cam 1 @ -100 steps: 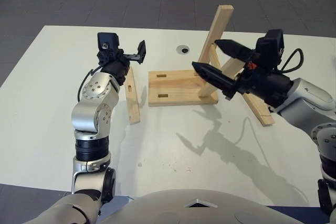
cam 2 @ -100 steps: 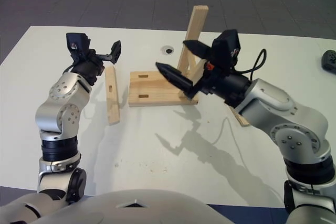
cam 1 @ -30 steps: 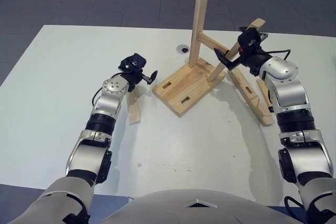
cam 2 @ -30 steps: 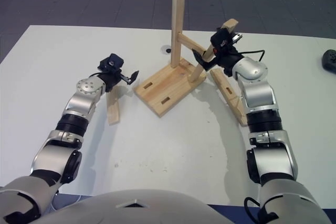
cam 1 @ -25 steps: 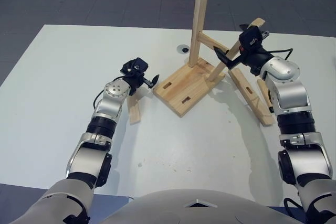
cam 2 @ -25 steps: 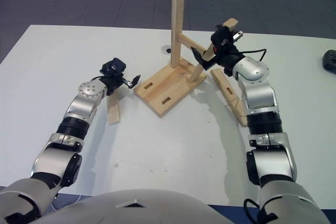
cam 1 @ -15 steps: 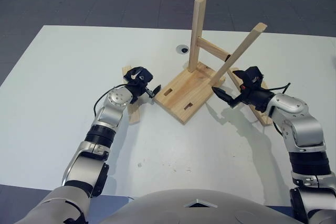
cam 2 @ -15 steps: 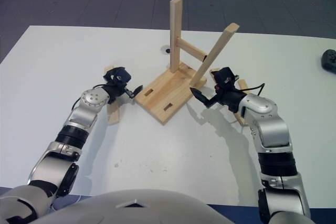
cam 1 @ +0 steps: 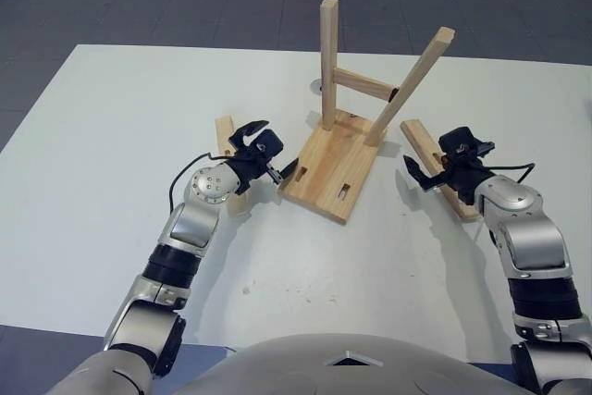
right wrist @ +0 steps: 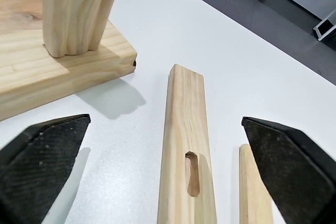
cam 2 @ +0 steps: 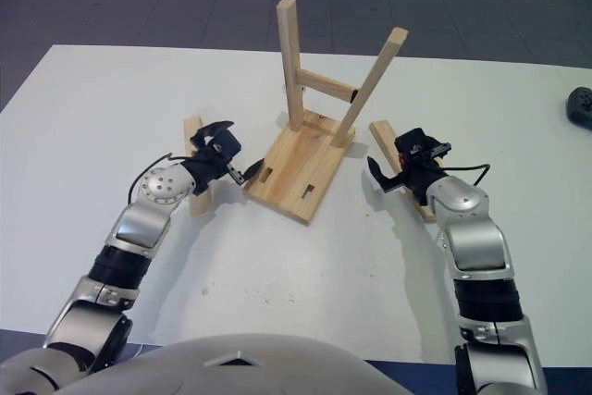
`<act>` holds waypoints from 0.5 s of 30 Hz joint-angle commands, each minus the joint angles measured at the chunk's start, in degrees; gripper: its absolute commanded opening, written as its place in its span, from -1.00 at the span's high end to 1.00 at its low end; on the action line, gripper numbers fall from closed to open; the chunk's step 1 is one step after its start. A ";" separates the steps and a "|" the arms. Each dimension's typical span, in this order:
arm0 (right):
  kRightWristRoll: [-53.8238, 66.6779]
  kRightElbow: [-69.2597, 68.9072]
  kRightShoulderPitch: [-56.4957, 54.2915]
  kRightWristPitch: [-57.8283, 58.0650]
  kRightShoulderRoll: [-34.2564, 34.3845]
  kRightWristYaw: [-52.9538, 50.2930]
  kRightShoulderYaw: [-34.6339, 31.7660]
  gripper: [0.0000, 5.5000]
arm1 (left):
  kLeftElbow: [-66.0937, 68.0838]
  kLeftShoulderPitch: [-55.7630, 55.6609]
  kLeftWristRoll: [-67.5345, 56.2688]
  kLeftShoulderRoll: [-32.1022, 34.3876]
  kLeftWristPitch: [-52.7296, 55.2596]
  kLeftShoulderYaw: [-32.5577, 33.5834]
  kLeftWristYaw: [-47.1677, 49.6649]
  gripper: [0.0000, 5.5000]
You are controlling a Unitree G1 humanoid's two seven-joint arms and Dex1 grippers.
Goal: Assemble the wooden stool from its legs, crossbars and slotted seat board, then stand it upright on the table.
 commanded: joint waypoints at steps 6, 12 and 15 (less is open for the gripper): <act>-1.38 -1.41 -0.52 -1.69 2.66 -2.52 -0.87 -0.96 | -5.77 5.78 0.29 -0.83 4.92 -1.14 1.23 -0.96; -1.95 -1.05 0.54 -2.52 2.68 -2.55 -1.36 -0.96 | -6.66 1.99 -6.26 -3.04 7.46 10.21 5.98 -0.96; -2.27 -1.77 1.33 -2.42 3.51 -2.87 -0.84 -0.96 | -4.94 -0.05 -9.50 -3.56 8.45 14.73 7.42 -0.96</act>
